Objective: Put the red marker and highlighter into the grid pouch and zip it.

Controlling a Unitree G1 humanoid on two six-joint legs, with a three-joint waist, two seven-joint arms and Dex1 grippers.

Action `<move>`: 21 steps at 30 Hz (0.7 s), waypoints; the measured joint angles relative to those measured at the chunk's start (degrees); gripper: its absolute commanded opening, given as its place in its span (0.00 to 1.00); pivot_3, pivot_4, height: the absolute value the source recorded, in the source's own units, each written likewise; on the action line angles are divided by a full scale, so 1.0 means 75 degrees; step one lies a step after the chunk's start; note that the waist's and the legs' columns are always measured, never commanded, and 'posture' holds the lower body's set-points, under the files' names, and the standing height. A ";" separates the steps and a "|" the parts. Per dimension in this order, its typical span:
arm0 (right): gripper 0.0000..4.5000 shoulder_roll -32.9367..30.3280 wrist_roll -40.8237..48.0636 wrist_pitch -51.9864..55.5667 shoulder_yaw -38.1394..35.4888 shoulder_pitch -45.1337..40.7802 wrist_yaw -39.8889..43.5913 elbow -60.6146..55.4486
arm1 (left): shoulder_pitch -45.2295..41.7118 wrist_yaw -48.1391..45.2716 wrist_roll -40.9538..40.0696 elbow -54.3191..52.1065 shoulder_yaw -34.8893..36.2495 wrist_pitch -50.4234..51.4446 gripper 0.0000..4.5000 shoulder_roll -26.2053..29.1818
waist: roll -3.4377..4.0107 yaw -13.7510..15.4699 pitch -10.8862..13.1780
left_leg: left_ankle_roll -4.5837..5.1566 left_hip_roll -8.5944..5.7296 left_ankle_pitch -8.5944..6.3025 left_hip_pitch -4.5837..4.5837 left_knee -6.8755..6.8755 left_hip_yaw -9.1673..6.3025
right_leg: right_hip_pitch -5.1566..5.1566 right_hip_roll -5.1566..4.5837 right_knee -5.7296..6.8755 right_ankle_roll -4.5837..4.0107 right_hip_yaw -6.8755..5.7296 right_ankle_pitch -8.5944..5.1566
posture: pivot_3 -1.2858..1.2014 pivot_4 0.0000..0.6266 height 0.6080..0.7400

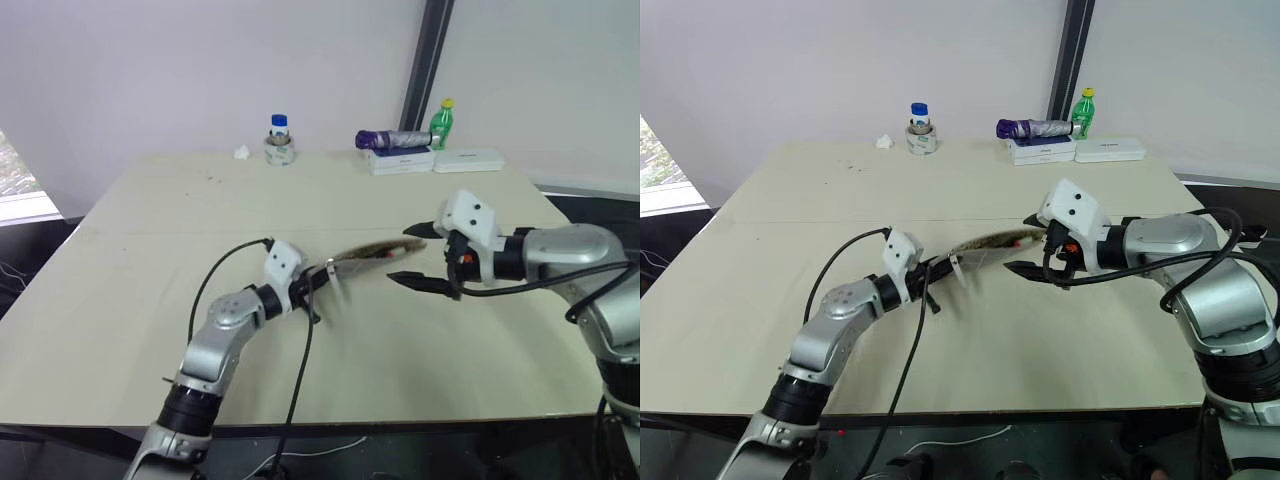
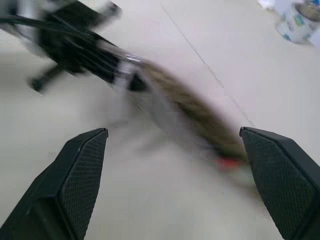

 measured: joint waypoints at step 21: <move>0.48 0.3109 0.0127 0.1450 0.0511 -0.0448 -0.3451 0.0633 | -0.0863 0.1029 -0.1309 -0.0010 0.0753 0.2226 0.00 -0.0626 | -0.0002 -0.0008 0.0000 | -0.0003 -0.0005 0.0002 -0.0002 -0.0004 0.0003 | -0.0012 -0.0001 0.0007 -0.0001 0.0006 0.0000 | 0.52 0.24 0.98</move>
